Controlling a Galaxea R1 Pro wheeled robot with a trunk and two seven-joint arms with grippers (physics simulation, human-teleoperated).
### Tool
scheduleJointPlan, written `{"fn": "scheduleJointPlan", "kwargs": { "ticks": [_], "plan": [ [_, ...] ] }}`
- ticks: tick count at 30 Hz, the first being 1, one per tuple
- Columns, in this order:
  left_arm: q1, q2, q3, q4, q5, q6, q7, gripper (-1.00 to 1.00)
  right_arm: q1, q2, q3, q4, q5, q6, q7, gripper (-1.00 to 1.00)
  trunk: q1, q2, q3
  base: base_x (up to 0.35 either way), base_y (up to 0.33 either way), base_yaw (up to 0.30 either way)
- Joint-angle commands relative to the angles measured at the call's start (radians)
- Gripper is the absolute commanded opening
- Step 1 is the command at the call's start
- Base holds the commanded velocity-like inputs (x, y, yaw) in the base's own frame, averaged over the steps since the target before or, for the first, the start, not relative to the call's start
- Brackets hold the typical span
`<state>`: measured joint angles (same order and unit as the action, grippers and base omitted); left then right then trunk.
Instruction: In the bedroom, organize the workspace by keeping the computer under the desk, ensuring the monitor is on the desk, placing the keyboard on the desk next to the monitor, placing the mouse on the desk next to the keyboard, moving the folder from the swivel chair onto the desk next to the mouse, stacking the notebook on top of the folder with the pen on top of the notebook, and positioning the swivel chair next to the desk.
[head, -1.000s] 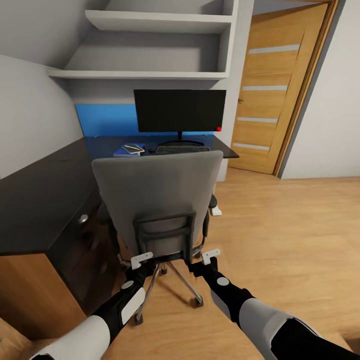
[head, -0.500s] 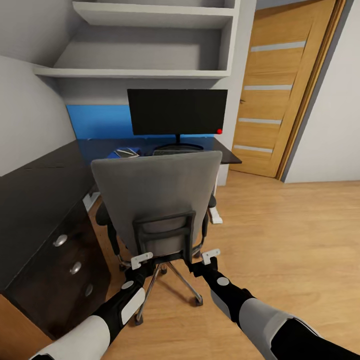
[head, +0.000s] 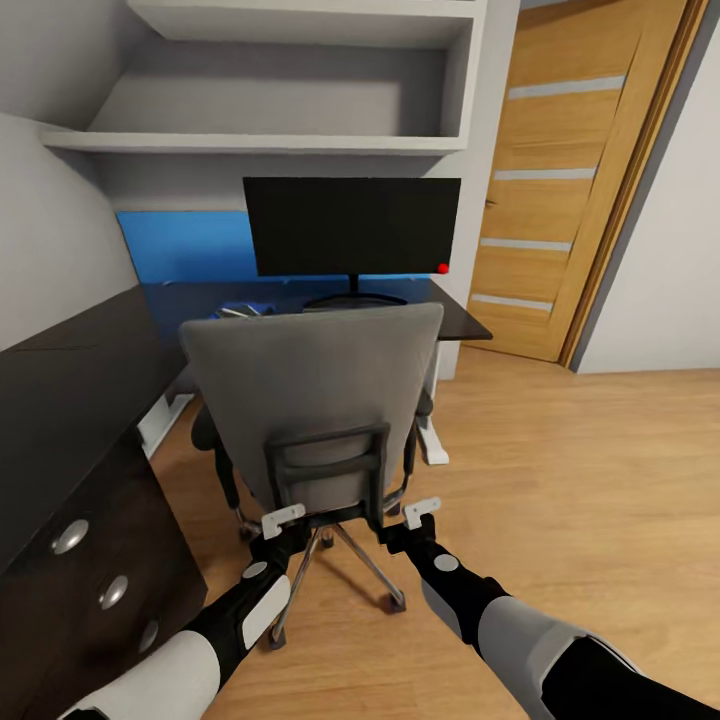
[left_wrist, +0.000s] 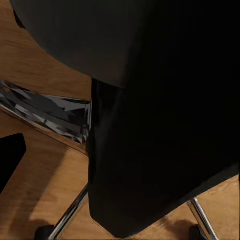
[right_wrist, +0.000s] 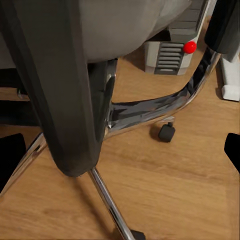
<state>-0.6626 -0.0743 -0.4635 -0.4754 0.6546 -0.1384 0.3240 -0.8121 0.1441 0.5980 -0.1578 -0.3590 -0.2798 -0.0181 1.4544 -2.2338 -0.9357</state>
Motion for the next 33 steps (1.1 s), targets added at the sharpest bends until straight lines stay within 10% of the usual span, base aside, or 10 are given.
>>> {"fn": "scheduleJointPlan", "kwargs": {
  "ticks": [1, 33],
  "plan": [
    [-0.002, 0.001, -0.007, -0.002, 0.001, -0.006, 0.006, 1.00, -0.001, 0.000, 0.008, 0.001, -0.009, -0.004, -0.002, 1.00, 0.000, 0.000, -0.001, 0.072, 0.000, 0.000],
    [-0.002, 0.007, -0.008, 0.000, 0.001, -0.054, 0.010, 1.00, -0.001, 0.001, 0.009, 0.001, -0.009, -0.003, -0.002, 1.00, 0.000, 0.000, -0.001, 0.079, 0.000, 0.000]
  ]
}}
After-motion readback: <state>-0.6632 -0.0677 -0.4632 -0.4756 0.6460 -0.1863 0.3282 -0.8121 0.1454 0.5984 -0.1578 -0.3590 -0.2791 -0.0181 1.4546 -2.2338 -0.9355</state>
